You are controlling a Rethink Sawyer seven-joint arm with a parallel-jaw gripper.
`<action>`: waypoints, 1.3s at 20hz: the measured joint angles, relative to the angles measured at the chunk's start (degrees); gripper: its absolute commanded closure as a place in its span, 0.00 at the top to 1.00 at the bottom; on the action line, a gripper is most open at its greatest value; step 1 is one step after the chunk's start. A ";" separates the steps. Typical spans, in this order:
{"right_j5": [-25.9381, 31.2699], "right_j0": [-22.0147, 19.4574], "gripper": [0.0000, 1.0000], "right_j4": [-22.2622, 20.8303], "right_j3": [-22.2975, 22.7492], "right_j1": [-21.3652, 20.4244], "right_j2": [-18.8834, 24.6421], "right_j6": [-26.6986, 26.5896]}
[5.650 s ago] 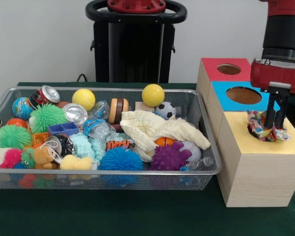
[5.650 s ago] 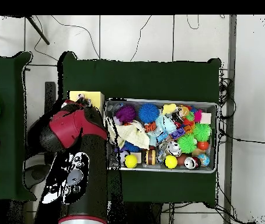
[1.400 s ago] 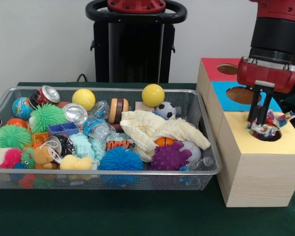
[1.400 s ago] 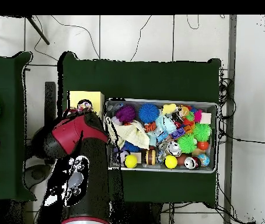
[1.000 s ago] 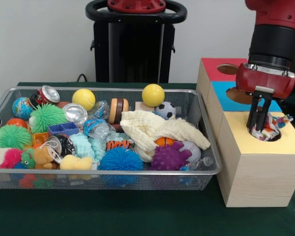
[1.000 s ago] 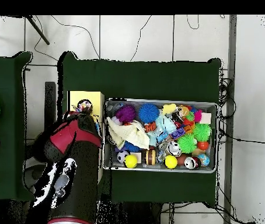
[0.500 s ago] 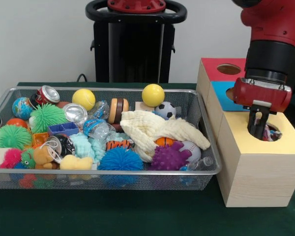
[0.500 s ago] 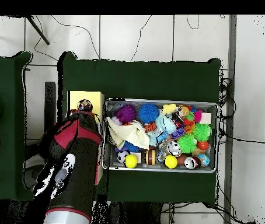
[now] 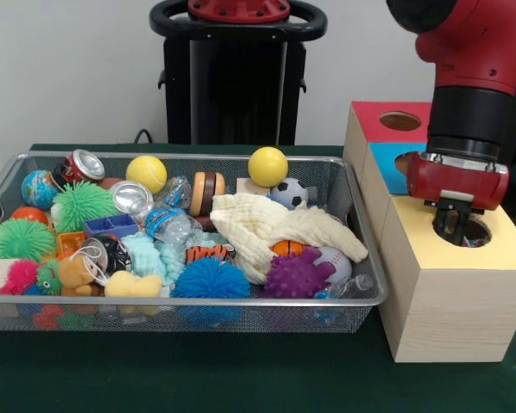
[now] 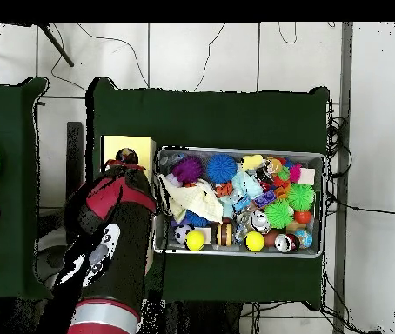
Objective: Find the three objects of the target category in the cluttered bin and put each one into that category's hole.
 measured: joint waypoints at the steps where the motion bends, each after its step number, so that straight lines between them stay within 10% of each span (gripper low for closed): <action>1: -0.75 0.01 0.00 0.36 -0.21 0.55 -0.14 0.00; 26: -3.83 -4.18 0.00 4.09 0.75 0.40 3.59 -0.01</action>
